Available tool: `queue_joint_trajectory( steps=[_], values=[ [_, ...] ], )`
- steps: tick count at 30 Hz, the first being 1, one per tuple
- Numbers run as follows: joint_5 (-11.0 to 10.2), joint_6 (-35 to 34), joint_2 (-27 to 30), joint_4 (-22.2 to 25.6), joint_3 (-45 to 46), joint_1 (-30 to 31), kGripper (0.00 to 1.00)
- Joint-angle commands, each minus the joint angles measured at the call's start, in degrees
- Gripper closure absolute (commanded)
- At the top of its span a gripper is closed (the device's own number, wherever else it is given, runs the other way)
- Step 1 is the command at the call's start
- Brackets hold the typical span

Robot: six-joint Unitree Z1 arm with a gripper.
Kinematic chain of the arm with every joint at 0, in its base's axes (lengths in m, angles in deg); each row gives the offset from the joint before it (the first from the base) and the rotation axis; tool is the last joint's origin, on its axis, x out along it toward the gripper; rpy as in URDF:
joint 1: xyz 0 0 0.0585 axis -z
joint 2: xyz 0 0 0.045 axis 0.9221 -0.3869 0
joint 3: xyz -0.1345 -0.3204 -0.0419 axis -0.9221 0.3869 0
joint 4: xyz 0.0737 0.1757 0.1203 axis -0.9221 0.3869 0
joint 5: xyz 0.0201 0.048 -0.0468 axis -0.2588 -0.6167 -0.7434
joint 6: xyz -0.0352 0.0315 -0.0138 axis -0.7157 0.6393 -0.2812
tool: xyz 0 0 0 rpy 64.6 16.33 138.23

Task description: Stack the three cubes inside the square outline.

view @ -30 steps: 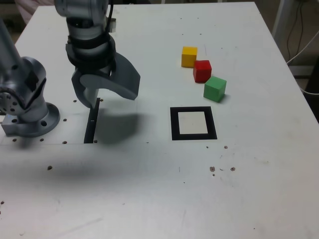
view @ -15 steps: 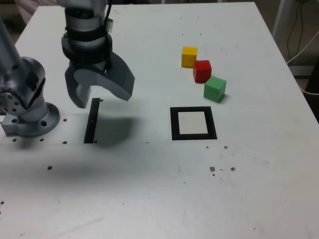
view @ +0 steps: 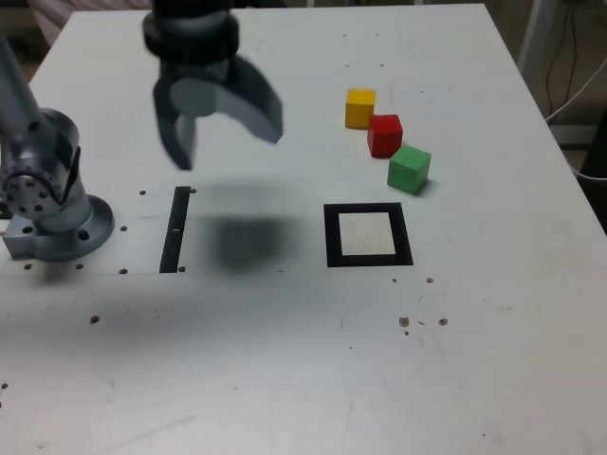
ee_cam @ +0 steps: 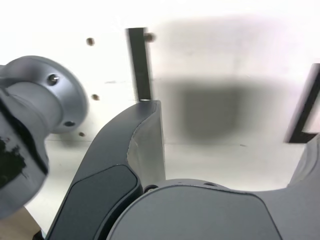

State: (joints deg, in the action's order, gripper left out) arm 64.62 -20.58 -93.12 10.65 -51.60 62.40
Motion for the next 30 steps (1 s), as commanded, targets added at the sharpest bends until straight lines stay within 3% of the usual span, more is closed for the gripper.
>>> queue_joint_trajectory(
  steps=[1,13,21,30],
  values=[
    [0.1,0.8,-0.7,1.5,-3.7,-0.3,0.00],
    [2.0,6.1,-10.8,7.2,-22.1,-5.1,0.01],
    [0.5,9.1,-20.5,11.9,-33.2,-8.4,0.03],
    [0.5,13.3,-30.3,10.5,-39.2,-11.8,0.03]
  ],
)
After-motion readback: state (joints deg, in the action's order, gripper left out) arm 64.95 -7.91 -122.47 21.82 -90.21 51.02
